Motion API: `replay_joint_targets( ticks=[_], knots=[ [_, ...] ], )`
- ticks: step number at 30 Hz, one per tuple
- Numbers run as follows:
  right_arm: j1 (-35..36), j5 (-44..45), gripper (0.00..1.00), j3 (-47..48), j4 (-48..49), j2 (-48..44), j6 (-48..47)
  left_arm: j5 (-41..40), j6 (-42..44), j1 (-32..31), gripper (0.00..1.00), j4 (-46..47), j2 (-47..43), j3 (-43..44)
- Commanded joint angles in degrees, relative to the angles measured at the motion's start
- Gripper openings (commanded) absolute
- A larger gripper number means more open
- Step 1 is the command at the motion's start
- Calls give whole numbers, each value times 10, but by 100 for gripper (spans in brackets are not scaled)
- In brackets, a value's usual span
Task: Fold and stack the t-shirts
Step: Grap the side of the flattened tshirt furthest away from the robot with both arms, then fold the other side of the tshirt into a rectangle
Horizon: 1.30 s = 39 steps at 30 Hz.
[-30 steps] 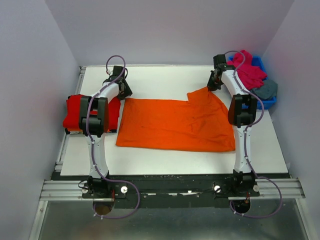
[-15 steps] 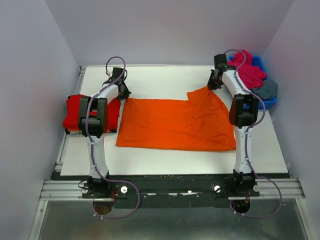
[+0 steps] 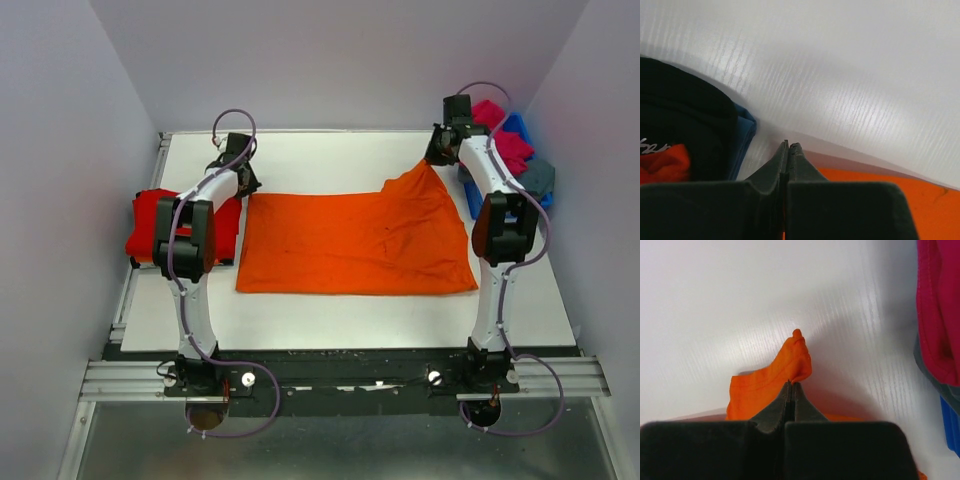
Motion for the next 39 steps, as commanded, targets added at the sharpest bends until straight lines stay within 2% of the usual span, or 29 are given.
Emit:
replay_joint_targets(
  ticks=[1,10,28,39],
  knots=[
    [-3,-15,1,-26,24,-33,-12,-32,8,-10,0,19,-47,-15],
    [-4,-16,1,-106,33,-80,-13,-48,9,-10,0,30,-87,-55],
    [-3,-20,1,-302,69,-244,4,-49,16,-15,0,88,-175,-176],
    [-4,-11,1,-391,75,-337,3,-84,9,-38,0,83,-240,-227]
  ],
)
